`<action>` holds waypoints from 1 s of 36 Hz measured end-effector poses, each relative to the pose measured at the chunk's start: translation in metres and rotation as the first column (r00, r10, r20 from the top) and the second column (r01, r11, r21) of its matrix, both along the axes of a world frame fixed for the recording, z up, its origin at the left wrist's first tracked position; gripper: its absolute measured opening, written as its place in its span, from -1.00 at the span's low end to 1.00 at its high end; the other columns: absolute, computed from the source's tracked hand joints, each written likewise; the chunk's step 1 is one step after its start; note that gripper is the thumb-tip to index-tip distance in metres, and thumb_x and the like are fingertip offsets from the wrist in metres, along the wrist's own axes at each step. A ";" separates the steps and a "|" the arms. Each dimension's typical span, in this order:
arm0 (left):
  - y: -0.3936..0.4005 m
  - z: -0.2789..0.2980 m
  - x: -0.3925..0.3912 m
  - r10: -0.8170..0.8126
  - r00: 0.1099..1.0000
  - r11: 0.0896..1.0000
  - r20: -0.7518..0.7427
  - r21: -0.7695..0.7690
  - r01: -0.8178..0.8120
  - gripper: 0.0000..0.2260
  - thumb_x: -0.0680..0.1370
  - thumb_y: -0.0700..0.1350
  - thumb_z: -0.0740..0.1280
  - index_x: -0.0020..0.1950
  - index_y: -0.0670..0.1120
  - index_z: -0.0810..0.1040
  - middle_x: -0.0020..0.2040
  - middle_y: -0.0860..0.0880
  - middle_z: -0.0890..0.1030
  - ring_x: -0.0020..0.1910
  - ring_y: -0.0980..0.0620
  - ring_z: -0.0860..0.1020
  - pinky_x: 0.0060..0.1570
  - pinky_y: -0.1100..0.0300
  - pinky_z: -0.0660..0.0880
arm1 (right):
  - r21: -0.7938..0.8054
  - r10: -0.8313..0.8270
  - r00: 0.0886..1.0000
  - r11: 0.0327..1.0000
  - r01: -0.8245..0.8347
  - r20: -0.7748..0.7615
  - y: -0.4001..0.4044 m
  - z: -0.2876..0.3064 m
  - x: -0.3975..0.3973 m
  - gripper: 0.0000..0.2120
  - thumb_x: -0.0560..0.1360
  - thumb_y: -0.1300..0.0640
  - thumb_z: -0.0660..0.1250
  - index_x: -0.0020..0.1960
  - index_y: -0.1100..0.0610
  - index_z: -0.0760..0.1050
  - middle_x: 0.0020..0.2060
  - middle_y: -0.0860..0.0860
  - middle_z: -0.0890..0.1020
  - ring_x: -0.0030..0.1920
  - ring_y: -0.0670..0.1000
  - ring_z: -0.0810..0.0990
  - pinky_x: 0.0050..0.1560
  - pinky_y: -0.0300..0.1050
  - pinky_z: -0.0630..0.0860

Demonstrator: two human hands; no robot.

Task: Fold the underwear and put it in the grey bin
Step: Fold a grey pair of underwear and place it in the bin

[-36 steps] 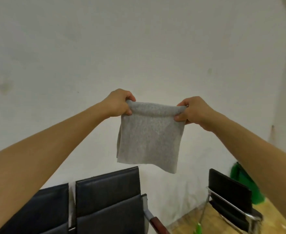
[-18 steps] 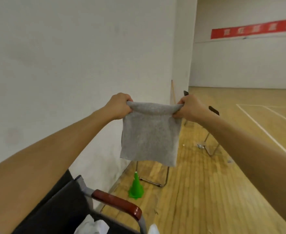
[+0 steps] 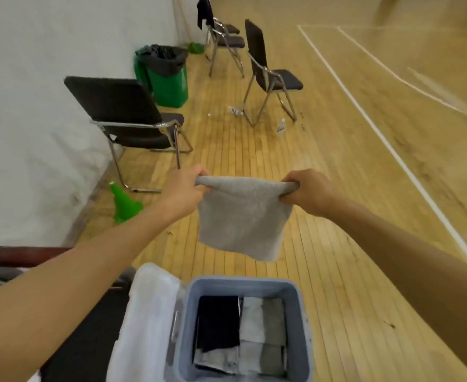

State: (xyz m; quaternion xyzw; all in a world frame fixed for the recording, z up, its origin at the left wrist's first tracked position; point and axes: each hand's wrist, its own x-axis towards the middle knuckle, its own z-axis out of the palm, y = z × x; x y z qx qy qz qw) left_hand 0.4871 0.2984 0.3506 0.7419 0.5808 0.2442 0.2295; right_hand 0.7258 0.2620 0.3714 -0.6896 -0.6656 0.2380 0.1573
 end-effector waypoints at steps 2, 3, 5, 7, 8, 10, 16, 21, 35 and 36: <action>0.006 -0.064 0.019 -0.020 1.000 0.997 0.004 -0.072 0.020 -0.92 0.54 -0.22 0.29 -0.09 -0.04 0.48 -0.25 0.10 0.48 -0.26 0.20 0.43 -0.37 0.29 0.29 | -0.053 -0.007 1.000 0.999 0.008 0.012 0.007 -0.063 0.017 -0.92 0.46 0.22 0.33 -0.06 0.18 0.56 -0.18 0.08 0.60 -0.14 0.09 0.55 -0.25 -0.12 0.46; 0.008 -0.101 0.026 -0.021 1.000 0.993 0.012 -0.115 0.023 -0.91 0.53 -0.23 0.29 -0.09 -0.04 0.49 -0.25 0.10 0.48 -0.26 0.18 0.43 -0.37 0.29 0.28 | -0.069 -0.015 1.000 0.997 0.015 0.007 0.008 -0.099 0.024 -0.91 0.48 0.24 0.31 -0.05 0.17 0.56 -0.17 0.08 0.60 -0.14 0.08 0.56 -0.24 -0.11 0.47; 0.004 -0.162 0.031 -0.007 1.000 0.980 0.020 -0.199 0.011 -0.87 0.51 -0.24 0.29 -0.14 -0.01 0.47 -0.26 0.08 0.50 -0.23 0.08 0.45 -0.36 0.27 0.30 | -0.120 -0.035 0.999 0.992 0.035 0.000 0.003 -0.154 0.031 -0.87 0.49 0.26 0.27 -0.01 0.17 0.57 -0.15 0.09 0.60 -0.13 0.09 0.55 -0.23 -0.10 0.49; 0.002 -0.231 0.034 0.017 1.000 0.963 0.008 -0.269 -0.014 -0.84 0.51 -0.25 0.29 -0.16 0.01 0.45 -0.28 0.10 0.48 -0.24 0.06 0.44 -0.38 0.29 0.26 | -0.187 -0.047 0.999 0.981 0.045 -0.006 0.001 -0.219 0.034 -0.83 0.48 0.28 0.25 0.01 0.16 0.56 -0.13 0.11 0.61 -0.11 0.12 0.55 -0.15 -0.01 0.53; -0.003 -0.266 0.034 0.020 1.000 0.950 -0.006 -0.310 -0.021 -0.85 0.51 -0.25 0.28 -0.14 0.01 0.46 -0.28 0.11 0.47 -0.25 0.07 0.43 -0.38 0.31 0.25 | -0.235 -0.044 0.999 0.971 0.040 -0.010 -0.004 -0.255 0.034 -0.83 0.48 0.28 0.24 0.02 0.15 0.56 -0.14 0.10 0.60 -0.12 0.11 0.55 -0.16 -0.01 0.53; -0.015 -0.318 0.031 0.031 1.000 0.930 -0.003 -0.367 -0.030 -0.83 0.52 -0.28 0.26 -0.12 0.01 0.48 -0.26 0.09 0.48 -0.23 0.05 0.44 -0.34 0.24 0.30 | -0.293 -0.024 0.999 0.956 0.015 -0.029 -0.014 -0.309 0.034 -0.84 0.50 0.27 0.22 -0.01 0.11 0.54 -0.19 0.05 0.58 -0.20 0.05 0.52 -0.29 -0.11 0.45; -0.045 -0.464 0.012 0.004 0.998 0.858 -0.063 -0.513 -0.036 -0.80 0.53 -0.30 0.22 -0.13 0.02 0.46 -0.13 -0.02 0.56 -0.12 -0.02 0.51 -0.13 0.04 0.48 | -0.438 0.009 0.998 0.898 -0.035 -0.062 -0.047 -0.472 0.015 -0.91 0.56 0.22 0.24 0.01 0.12 0.50 -0.14 0.07 0.61 -0.16 0.10 0.54 -0.18 -0.01 0.45; -0.090 -0.552 -0.016 0.014 0.989 0.795 -0.150 -0.599 -0.102 -0.84 0.52 -0.30 0.24 -0.09 -0.04 0.51 -0.15 -0.04 0.56 -0.16 -0.01 0.51 -0.25 0.24 0.41 | -0.540 0.020 0.996 0.840 -0.062 -0.083 -0.085 -0.568 -0.012 -0.89 0.55 0.23 0.23 -0.01 0.08 0.51 -0.20 0.03 0.58 -0.24 0.04 0.51 -0.26 -0.06 0.39; -0.106 -0.710 -0.022 -0.092 0.816 0.646 -0.571 -0.658 -0.387 -0.74 0.53 -0.25 0.17 0.20 -0.10 0.44 0.19 -0.12 0.52 0.18 -0.16 0.50 0.06 0.01 0.44 | -0.673 -0.004 0.993 0.736 -0.075 -0.114 -0.090 -0.771 -0.071 -0.89 0.50 0.22 0.29 -0.01 0.07 0.52 -0.12 0.12 0.63 -0.04 0.18 0.57 -0.08 -0.05 0.48; -0.097 -0.729 -0.019 -0.091 0.799 0.655 -0.595 -0.640 -0.402 -0.73 0.54 -0.25 0.16 0.22 -0.12 0.42 0.22 -0.13 0.49 0.20 -0.16 0.48 0.07 0.00 0.43 | -0.670 -0.007 0.996 0.741 -0.052 -0.086 -0.081 -0.788 -0.073 -0.84 0.51 0.22 0.29 0.07 0.10 0.53 -0.07 0.15 0.63 -0.02 0.20 0.57 -0.06 -0.03 0.50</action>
